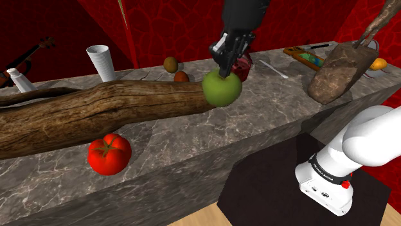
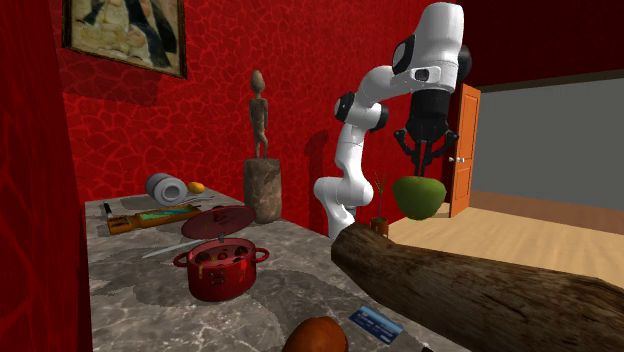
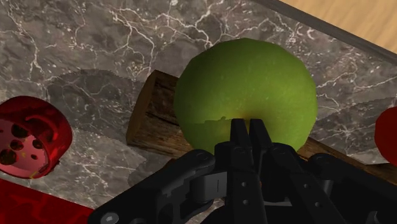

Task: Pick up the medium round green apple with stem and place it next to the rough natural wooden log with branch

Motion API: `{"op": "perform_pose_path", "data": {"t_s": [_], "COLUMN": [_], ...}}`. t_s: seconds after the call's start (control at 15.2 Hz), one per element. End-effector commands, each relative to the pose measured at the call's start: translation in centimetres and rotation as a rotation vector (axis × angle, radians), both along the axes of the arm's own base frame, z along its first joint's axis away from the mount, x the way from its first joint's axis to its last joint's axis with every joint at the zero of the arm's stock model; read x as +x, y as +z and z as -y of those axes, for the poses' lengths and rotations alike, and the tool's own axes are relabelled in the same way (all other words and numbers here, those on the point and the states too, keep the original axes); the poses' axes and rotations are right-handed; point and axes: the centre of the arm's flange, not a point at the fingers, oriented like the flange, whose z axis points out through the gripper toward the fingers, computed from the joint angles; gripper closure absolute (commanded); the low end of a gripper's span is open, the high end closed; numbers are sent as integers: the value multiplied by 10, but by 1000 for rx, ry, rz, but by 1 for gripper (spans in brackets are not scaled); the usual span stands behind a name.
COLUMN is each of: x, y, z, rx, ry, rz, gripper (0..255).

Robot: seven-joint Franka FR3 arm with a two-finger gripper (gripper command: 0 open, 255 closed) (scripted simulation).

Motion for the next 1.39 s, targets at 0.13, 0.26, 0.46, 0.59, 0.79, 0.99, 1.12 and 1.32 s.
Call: {"op": "perform_pose_path", "data": {"t_s": [0.13, 0.26, 0.46, 0.59, 0.79, 0.99, 1.12, 1.32], "x": [0, 0, 0, 0, 0, 0, 0, 0], "y": [-21, -31, -47, -58, -74, -90, -100, -116], "z": [-1, -1, -1, -1, -1, -1, -1, -1], "rx": [0, 0, 0, 0, 0, 0, 0, 0], "ry": [0, 0, 0, 0, 0, 0, 0, 0], "rz": [1, 1, 1, 1, 1, 1, 1, 1], "gripper": [255, 255, 255, 255, 255, 255, 255, 255]}}
